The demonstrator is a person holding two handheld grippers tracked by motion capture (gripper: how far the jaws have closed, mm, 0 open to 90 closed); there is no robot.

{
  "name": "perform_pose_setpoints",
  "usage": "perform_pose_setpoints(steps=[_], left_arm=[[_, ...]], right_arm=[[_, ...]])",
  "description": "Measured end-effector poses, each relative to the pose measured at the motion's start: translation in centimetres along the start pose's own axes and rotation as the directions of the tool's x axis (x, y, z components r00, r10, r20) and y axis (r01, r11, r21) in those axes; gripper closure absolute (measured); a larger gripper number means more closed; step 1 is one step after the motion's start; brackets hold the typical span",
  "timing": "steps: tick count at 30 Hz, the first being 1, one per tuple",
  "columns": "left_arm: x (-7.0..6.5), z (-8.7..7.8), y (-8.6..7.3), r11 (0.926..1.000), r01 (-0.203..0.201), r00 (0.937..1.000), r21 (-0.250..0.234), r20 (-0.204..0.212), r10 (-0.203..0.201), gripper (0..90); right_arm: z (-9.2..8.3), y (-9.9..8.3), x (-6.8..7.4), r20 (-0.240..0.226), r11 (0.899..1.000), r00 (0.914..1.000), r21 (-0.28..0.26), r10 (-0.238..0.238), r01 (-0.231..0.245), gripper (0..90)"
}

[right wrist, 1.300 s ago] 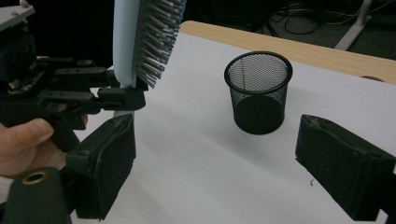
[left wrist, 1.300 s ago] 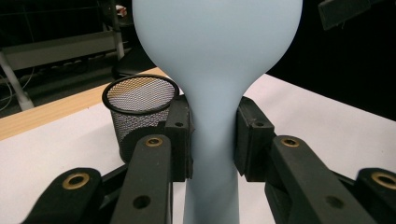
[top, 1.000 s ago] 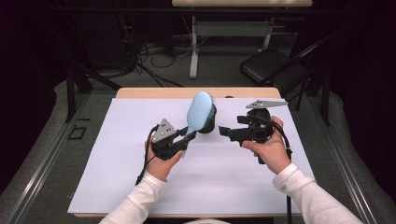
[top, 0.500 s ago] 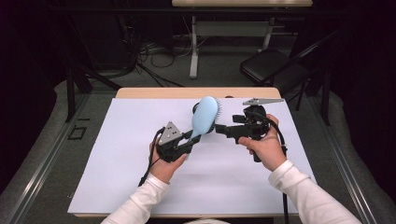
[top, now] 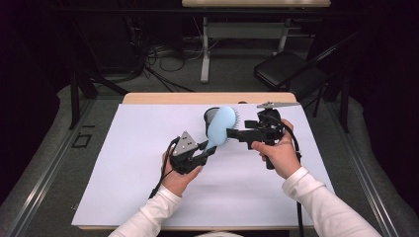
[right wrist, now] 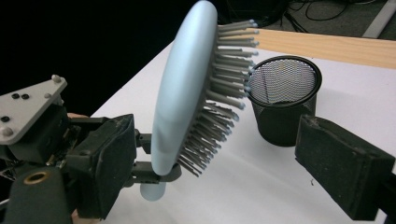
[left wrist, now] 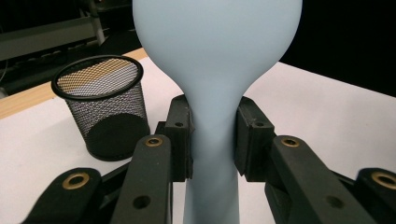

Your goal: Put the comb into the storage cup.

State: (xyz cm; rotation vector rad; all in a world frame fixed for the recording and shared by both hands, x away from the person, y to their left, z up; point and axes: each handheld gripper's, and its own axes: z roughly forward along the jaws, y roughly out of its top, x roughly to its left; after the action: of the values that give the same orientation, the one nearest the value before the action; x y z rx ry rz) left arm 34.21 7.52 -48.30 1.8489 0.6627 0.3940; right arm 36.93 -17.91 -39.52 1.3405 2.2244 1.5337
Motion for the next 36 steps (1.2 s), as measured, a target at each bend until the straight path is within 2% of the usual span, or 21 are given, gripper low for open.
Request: perform_pose_setpoints(steps=[7, 16, 25, 26, 27, 36], left_arm=[[-0.5, 0.3, -0.1, 0.9997, -0.019, 0.9997, 0.013, 0.016, 0.019, 70.1], [-1.1, 0.6, -0.2, 0.9996, -0.023, 0.9993, 0.016, 0.030, 0.023, 70.1], [-1.5, 0.8, -0.2, 0.9993, -0.033, 0.9986, 0.018, 0.042, 0.033, 70.1], [-1.6, 0.7, -0.2, 0.9992, -0.034, 0.9990, 0.020, 0.029, 0.033, 70.1], [-1.5, 0.8, -0.2, 0.9992, -0.035, 0.9986, 0.018, 0.042, 0.034, 70.1], [-1.6, 0.8, -0.2, 0.9990, -0.038, 0.9983, 0.022, 0.045, 0.037, 70.1]], right_arm=[[0.4, 0.1, -0.1, -0.006, 1.000, 0.9998, 0.009, 0.017, -0.017, 13.7], [0.9, 0.2, -0.4, -0.010, 0.999, 0.9992, 0.015, 0.038, -0.038, 14.4], [1.4, 0.2, -0.3, -0.019, 0.999, 0.9991, 0.022, 0.038, -0.037, 14.8], [1.6, 0.1, -0.2, -0.022, 0.999, 0.9989, 0.025, 0.041, -0.041, 14.9], [1.7, 0.1, -0.1, -0.022, 0.999, 0.9990, 0.025, 0.039, -0.039, 15.0], [2.1, 0.1, 0.1, -0.018, 0.998, 0.9989, 0.037, 0.044, -0.044, 16.1]])
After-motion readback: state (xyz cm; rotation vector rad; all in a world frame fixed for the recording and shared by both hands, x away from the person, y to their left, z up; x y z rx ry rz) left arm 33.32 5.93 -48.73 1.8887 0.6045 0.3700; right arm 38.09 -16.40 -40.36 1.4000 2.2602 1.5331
